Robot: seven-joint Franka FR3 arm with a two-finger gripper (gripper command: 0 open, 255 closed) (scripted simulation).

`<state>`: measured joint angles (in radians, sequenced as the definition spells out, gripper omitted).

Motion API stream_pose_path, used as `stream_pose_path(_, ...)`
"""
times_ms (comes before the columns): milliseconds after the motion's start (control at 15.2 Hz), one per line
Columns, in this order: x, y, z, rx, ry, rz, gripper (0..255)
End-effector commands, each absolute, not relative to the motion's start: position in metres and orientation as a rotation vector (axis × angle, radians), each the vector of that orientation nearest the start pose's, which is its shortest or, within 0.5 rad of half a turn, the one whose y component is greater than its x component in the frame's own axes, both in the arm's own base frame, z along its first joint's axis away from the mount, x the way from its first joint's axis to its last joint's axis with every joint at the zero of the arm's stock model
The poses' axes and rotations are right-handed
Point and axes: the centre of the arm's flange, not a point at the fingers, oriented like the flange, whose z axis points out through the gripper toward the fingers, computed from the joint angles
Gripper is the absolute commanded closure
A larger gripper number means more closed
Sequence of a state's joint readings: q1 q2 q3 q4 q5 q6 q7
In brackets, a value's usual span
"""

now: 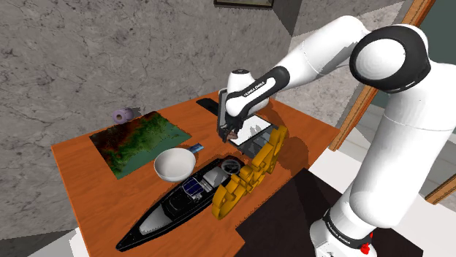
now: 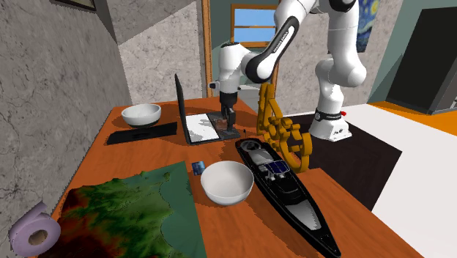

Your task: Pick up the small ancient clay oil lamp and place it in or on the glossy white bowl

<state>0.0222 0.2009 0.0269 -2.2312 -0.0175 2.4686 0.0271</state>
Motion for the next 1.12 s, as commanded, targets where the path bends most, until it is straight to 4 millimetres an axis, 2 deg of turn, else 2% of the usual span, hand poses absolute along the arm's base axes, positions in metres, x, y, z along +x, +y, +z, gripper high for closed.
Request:
stream_pose_path(0, 0.547, 0.026, 0.296, -3.145, -0.055, -0.057, 255)
stream_pose_path(198, 0.547, 0.026, 0.312, -3.145, -0.055, -0.057, 255)
stream_pose_path(1056, 0.578, 0.195, 0.307, -3.145, -0.055, -0.057, 255)
